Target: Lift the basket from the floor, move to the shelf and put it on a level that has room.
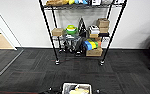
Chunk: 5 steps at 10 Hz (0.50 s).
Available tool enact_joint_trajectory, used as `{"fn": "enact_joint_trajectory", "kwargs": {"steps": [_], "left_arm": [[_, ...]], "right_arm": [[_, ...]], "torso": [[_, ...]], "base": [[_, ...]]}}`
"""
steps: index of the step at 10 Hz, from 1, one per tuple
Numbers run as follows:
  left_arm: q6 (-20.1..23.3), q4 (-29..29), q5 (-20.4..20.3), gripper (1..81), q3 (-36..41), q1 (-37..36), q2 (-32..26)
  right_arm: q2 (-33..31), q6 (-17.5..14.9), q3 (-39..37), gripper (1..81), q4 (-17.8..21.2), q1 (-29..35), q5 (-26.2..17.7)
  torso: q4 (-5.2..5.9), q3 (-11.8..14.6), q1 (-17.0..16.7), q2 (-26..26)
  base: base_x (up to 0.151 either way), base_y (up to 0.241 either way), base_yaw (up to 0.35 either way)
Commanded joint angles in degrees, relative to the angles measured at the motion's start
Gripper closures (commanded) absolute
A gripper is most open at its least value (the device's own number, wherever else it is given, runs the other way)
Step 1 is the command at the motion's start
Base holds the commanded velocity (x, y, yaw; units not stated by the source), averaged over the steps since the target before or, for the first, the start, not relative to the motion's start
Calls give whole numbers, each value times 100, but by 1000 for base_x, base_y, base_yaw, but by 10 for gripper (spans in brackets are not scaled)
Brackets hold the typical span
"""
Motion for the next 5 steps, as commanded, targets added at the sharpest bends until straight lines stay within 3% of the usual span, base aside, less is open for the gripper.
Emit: {"fn": "enact_joint_trajectory", "kwargs": {"steps": [1,5], "left_arm": [[-24,-161,543,811,713,-581,-409],[-60,-345,569,811,1180,-572,-638]], "right_arm": [[-43,44,194,811,323,572,-296],[-350,43,880,811,614,370,65]], "torso": [[0,0,-354,549],[0,-2,-824,1305]], "base": [[0,0,0],[0,0,0]]}}
